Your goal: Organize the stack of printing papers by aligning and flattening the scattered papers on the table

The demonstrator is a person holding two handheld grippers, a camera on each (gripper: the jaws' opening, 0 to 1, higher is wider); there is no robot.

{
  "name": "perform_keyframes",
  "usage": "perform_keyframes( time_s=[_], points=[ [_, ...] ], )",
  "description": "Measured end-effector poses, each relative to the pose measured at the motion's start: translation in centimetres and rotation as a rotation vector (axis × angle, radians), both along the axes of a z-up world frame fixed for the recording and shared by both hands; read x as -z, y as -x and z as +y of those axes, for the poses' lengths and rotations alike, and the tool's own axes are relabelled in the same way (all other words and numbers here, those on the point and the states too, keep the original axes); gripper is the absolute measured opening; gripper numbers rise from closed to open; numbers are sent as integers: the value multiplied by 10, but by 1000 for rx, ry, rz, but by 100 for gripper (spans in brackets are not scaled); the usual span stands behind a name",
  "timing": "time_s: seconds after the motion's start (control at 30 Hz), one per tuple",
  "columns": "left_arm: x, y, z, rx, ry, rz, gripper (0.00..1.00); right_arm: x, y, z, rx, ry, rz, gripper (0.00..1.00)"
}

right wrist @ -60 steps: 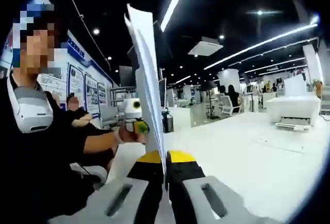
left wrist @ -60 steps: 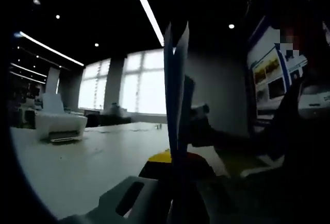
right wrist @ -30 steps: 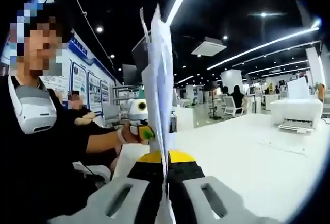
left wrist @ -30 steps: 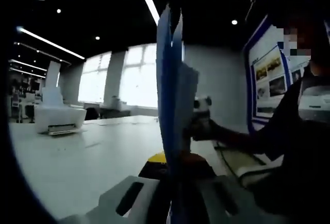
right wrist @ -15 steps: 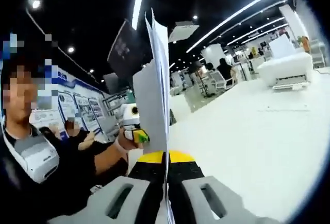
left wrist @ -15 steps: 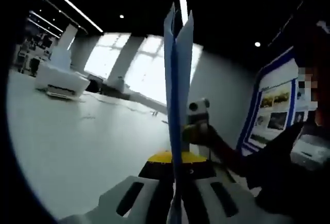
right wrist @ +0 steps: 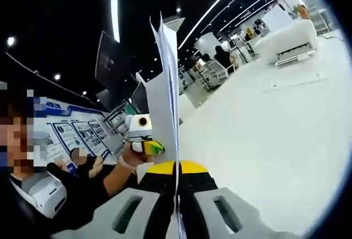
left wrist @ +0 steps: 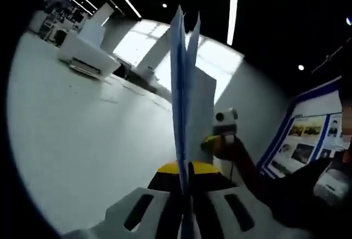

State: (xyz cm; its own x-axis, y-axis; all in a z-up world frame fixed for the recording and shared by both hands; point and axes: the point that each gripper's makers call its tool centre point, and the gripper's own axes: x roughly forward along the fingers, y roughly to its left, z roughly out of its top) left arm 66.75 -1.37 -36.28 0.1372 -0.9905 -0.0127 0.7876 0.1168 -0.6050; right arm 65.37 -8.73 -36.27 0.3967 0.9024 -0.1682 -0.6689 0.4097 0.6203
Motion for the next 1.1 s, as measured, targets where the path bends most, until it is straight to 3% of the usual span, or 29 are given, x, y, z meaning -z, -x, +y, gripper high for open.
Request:
perform_keyframes(
  time_s=[0.2, 0.57, 0.8, 1.0, 1.1],
  points=[
    [17, -9, -3, -30, -11, 11, 7, 17, -8, -3, 32, 5, -4, 0],
    [48, -25, -5, -83, -76, -37, 9, 41, -19, -5, 64, 35, -25, 0],
    [60, -36, -4, -112, -95, -49, 17, 53, -26, -9, 81, 65, -82, 0],
    [81, -41, 1, -142, -196, -120, 27, 66, -32, -13, 100, 74, -90, 0],
    [84, -40, 0, -143, -202, -142, 28, 71, -33, -12, 99, 91, -102, 0]
  ],
)
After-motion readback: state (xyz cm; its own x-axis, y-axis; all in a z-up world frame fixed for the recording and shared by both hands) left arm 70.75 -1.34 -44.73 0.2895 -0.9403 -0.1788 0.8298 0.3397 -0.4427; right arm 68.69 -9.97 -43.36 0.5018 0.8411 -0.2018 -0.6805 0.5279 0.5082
